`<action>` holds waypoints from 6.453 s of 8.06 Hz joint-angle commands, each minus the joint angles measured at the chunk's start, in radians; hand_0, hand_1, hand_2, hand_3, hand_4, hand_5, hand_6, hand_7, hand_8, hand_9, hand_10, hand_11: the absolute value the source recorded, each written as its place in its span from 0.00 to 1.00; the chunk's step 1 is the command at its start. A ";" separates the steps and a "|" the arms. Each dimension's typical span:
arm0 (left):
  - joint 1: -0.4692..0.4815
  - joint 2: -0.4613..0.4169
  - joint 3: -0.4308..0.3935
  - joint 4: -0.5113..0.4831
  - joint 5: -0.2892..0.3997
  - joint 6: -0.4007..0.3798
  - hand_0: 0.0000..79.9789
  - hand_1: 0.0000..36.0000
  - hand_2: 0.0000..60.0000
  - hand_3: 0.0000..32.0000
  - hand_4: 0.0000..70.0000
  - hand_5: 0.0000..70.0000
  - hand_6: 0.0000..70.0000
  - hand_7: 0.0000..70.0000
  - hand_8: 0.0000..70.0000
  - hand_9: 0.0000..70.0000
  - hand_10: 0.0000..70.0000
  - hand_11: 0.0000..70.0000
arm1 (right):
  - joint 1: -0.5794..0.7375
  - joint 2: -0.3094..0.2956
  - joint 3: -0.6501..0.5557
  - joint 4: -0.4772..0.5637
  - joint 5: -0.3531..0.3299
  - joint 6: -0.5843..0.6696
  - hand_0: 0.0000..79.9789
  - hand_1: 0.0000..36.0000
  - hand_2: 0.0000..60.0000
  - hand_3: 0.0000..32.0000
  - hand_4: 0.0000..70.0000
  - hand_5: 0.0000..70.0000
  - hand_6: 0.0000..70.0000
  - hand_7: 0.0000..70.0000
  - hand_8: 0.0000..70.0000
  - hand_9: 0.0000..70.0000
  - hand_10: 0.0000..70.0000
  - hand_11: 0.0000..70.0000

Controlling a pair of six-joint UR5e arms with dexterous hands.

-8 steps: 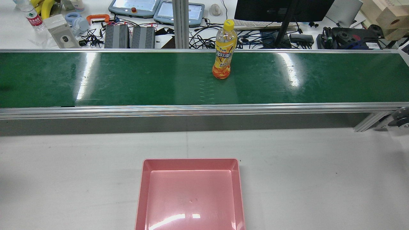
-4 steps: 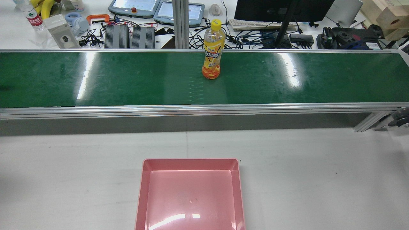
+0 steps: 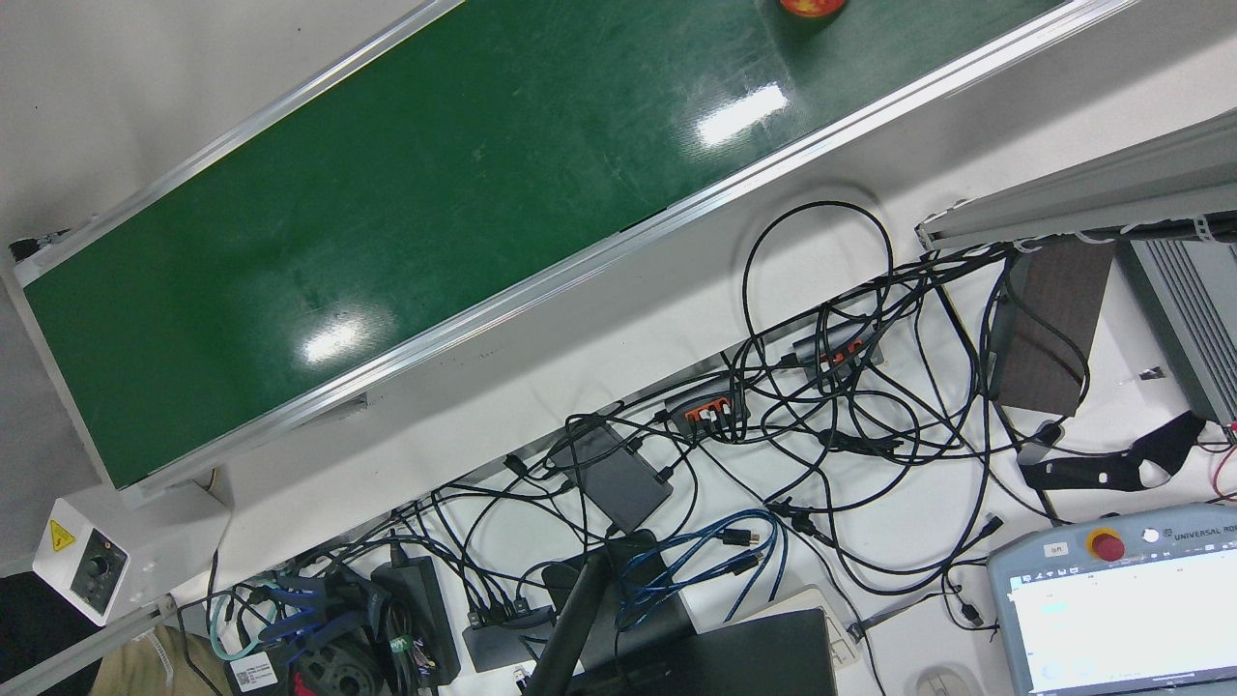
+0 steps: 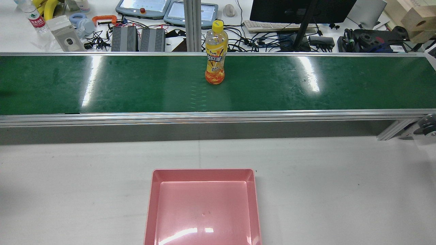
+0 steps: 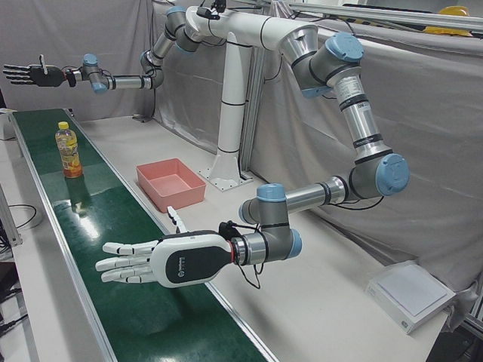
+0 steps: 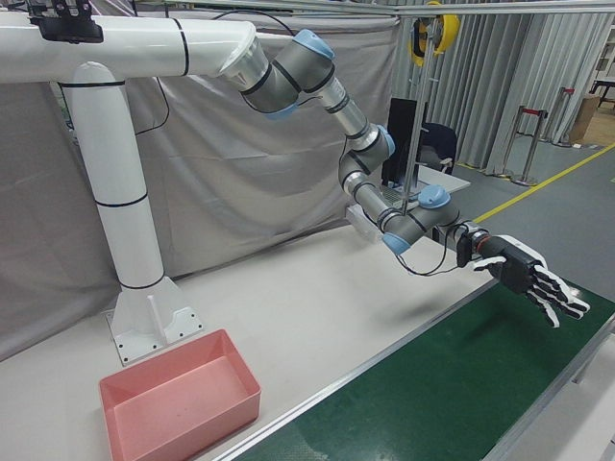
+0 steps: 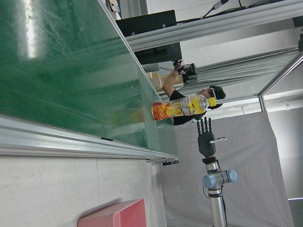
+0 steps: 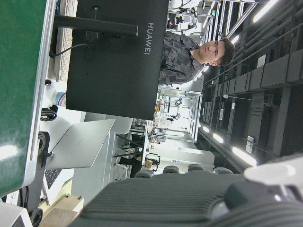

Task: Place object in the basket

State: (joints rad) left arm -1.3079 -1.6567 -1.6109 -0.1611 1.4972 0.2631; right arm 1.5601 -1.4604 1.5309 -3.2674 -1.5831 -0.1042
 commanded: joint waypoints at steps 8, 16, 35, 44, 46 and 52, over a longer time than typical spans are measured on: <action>0.001 0.000 -0.001 0.000 0.000 -0.001 0.61 0.41 0.11 0.00 0.02 0.28 0.01 0.00 0.01 0.04 0.13 0.21 | 0.000 0.000 0.000 0.000 0.000 0.000 0.00 0.00 0.00 0.00 0.00 0.00 0.00 0.00 0.00 0.00 0.00 0.00; 0.004 0.000 0.003 0.002 0.002 0.001 0.61 0.41 0.11 0.00 0.02 0.28 0.01 0.00 0.01 0.05 0.13 0.21 | 0.000 0.000 0.000 0.000 0.000 0.001 0.00 0.00 0.00 0.00 0.00 0.00 0.00 0.00 0.00 0.00 0.00 0.00; 0.185 -0.253 0.000 0.157 -0.047 0.154 0.53 0.24 0.04 0.00 0.00 0.14 0.00 0.00 0.01 0.05 0.12 0.19 | 0.000 0.000 0.000 0.000 0.000 0.000 0.00 0.00 0.00 0.00 0.00 0.00 0.00 0.00 0.00 0.00 0.00 0.00; 0.234 -0.282 0.060 0.133 -0.054 0.145 0.52 0.28 0.14 0.00 0.00 0.15 0.00 0.00 0.01 0.04 0.10 0.17 | 0.000 0.000 0.000 0.000 0.000 0.000 0.00 0.00 0.00 0.00 0.00 0.00 0.00 0.00 0.00 0.00 0.00 0.00; 0.237 -0.313 0.092 0.114 -0.052 0.143 0.53 0.28 0.11 0.00 0.00 0.16 0.00 0.00 0.00 0.04 0.10 0.16 | 0.000 0.000 0.000 0.000 0.000 0.000 0.00 0.00 0.00 0.00 0.00 0.00 0.00 0.00 0.00 0.00 0.00 0.00; 0.236 -0.311 0.095 0.075 -0.048 0.140 0.52 0.34 0.32 0.00 0.00 0.25 0.00 0.03 0.04 0.10 0.12 0.20 | 0.000 0.000 0.000 0.000 0.000 0.000 0.00 0.00 0.00 0.00 0.00 0.00 0.00 0.00 0.00 0.00 0.00 0.00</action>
State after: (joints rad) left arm -1.0708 -1.9700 -1.5161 -0.0558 1.4476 0.4064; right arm 1.5601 -1.4606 1.5309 -3.2674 -1.5831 -0.1035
